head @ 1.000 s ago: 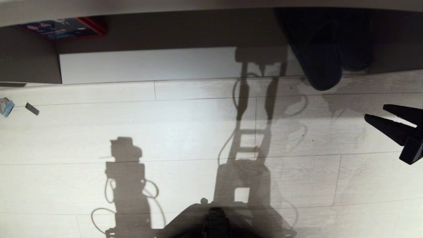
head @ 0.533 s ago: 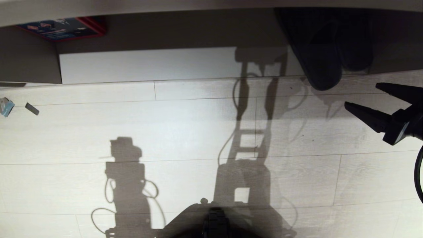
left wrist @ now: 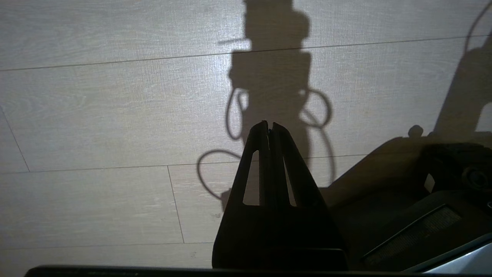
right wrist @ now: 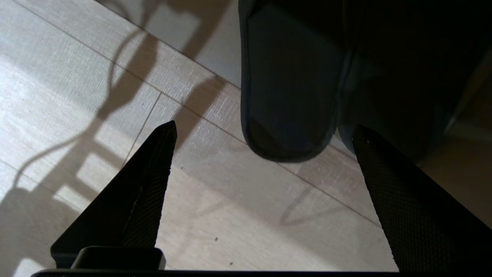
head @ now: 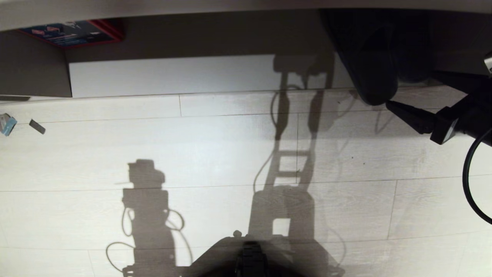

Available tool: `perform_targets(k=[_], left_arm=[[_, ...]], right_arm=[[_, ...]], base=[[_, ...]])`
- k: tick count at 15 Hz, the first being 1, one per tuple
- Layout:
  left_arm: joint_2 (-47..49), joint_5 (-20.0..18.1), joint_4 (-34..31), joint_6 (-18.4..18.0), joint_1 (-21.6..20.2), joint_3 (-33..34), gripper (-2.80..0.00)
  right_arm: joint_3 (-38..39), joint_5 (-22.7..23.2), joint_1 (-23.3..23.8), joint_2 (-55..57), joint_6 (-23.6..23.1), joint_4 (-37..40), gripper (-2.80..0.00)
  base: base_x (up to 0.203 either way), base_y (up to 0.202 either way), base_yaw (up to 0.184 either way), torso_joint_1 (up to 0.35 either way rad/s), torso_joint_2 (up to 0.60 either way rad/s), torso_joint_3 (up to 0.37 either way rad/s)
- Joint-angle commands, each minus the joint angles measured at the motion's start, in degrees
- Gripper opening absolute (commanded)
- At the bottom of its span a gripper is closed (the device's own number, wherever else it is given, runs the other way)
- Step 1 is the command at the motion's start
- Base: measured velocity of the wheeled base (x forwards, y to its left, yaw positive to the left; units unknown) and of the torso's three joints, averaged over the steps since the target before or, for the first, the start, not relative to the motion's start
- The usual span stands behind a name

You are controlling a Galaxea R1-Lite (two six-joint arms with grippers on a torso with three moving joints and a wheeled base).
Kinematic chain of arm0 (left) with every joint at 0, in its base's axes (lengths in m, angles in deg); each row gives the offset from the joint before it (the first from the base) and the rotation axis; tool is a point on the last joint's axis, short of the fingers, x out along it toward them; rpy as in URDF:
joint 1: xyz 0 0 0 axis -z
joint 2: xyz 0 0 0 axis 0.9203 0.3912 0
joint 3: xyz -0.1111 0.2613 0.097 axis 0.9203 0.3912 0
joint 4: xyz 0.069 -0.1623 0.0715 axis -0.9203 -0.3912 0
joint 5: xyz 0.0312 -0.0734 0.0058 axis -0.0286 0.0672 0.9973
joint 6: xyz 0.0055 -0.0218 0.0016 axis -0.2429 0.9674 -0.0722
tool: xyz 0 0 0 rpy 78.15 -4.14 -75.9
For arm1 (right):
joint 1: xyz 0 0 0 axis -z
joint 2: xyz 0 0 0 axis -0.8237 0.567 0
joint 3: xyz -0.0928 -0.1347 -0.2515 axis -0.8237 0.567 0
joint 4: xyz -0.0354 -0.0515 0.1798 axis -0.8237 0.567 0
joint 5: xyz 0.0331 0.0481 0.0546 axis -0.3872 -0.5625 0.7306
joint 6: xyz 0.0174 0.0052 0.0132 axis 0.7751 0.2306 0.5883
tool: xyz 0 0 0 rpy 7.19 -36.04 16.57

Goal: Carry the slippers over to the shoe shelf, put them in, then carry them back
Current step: Pick up the slippers in the shoe cabinet

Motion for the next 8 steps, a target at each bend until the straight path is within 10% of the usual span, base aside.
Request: perform_targets(k=[1, 8], left_arm=[[0.0, 0.0, 0.0, 0.0, 0.0, 0.4, -2.80], [0.0, 0.0, 0.0, 0.0, 0.0, 0.4, -2.80]], right_arm=[[-2.2, 0.1, -0.4, 3.0, -0.5, -1.3, 0.00], [-6.0, -3.3, -0.4, 8.3, -3.0, -5.5, 0.00]], base=[[0.000, 0.000, 0.000, 0.000, 0.00, 0.000], [0.000, 0.000, 0.000, 0.000, 0.00, 0.000]])
